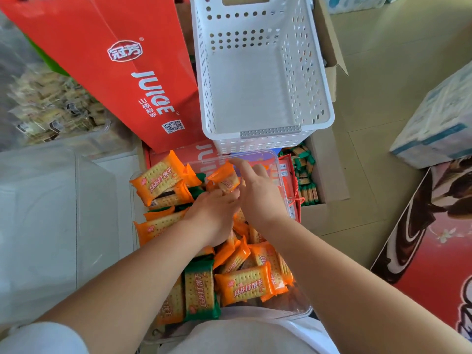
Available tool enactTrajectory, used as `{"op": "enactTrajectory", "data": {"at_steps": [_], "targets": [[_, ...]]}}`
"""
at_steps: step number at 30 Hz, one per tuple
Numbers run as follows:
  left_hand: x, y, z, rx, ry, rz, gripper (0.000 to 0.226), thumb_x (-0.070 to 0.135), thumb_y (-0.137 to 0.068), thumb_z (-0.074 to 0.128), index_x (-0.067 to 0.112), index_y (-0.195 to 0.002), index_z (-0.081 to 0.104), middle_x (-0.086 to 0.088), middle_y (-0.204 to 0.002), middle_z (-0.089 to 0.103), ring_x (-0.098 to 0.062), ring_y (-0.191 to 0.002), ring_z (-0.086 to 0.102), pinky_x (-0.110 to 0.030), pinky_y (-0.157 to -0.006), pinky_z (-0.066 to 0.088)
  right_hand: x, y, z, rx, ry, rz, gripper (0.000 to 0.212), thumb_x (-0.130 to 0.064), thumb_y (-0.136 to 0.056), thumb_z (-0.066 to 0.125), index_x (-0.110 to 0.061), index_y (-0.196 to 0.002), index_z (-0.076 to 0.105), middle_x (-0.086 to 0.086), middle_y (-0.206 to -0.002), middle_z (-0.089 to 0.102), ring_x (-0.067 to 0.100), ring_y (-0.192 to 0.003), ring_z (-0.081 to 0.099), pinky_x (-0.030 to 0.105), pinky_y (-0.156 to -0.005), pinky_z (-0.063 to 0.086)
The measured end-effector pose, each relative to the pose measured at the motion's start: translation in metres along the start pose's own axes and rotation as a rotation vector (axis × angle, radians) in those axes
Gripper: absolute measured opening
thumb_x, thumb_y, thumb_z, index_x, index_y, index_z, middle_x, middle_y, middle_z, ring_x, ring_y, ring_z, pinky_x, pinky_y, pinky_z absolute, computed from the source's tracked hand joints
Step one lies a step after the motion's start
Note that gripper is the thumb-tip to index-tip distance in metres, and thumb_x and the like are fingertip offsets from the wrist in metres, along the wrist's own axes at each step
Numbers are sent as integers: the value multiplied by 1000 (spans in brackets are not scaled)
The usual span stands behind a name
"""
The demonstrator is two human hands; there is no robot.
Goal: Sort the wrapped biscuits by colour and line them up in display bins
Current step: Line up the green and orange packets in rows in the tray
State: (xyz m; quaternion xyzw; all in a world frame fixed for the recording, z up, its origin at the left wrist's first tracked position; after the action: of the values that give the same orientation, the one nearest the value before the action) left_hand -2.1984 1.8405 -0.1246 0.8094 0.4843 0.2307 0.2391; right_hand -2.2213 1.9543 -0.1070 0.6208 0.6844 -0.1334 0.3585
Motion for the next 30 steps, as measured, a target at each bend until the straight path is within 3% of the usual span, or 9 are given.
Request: {"op": "enactTrajectory", "data": {"at_steps": [4,7,10,13,17,19,21,26,30], "targets": [[2,3,-3,-51,-150,8,50,23,-101,36,20,-150,38,2,-160,26,-30,-140,27,-45,-111,28,-4,-8,-2,-50,115,-37,68,2,-92,50,-42,-143,43,5,-117,45,35,-86,61,45,-73,55],[3,11,-5,1,-177,7,37,18,-99,36,16,-133,52,-3,-146,39,-31,-135,30,-43,-109,29,-6,-14,-9,-14,72,6,38,-12,-93,60,-28,-127,55,5,-112,44,34,-80,60,42,-71,54],[0,15,-5,-12,-205,-28,33,14,-100,39,13,-127,56,-7,-146,38,-31,-130,35,-42,-107,32,-8,-13,-10,-4,83,27,22,-19,-92,67,-16,-111,56,6,-108,47,34,-78,58,43,-68,52],[-4,13,-9,-20,-177,-26,33,10,-100,41,13,-126,60,-8,-150,38,-31,-133,34,-43,-108,33,-17,-6,-16,-4,127,0,25,-28,-93,67,-11,-99,49,8,-99,57,34,-82,57,42,-67,47],[-9,7,-11,38,-120,18,26,6,-96,42,15,-107,64,-5,-129,55,-31,-125,42,-43,-100,37,-29,-2,-40,96,314,-155,28,-33,-91,68,-12,-96,50,6,-82,63,31,-75,53,38,-61,40],[-11,4,-14,30,-128,18,22,4,-95,42,16,-95,60,-2,-107,54,-32,-119,44,-42,-96,37,-24,3,-49,200,428,-292,32,-35,-79,78,-12,-93,62,4,-71,65,33,-82,58,39,-68,43],[-10,0,-16,29,-214,30,24,4,-94,43,17,-97,63,-2,-99,51,-33,-117,44,-43,-97,37,-10,8,-56,276,474,-347,33,-41,-72,80,-15,-91,69,0,-70,68,33,-94,60,45,-82,41],[-8,-13,-15,2,-447,62,23,25,-101,51,26,-112,70,0,-116,58,-32,-121,43,-47,-111,30,24,20,-60,257,424,-299,26,-47,-76,77,-24,-86,72,-6,-80,73,31,-116,57,48,-101,26],[-11,-12,-13,75,-326,134,19,30,-101,56,29,-110,72,8,-125,63,-26,-139,38,-47,-117,23,38,28,-56,283,349,-261,25,-44,-78,79,-25,-93,72,-10,-87,74,32,-119,56,52,-103,28]]}}
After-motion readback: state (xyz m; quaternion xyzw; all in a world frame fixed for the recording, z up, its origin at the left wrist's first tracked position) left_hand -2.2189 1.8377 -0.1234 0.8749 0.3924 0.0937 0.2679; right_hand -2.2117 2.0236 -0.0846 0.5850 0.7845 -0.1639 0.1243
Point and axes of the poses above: each hand's wrist, its own y-axis away from the middle knuckle, its own z-axis out of the palm, x = y × z, the point moved 3 cm from there along -y, towards the middle knuckle
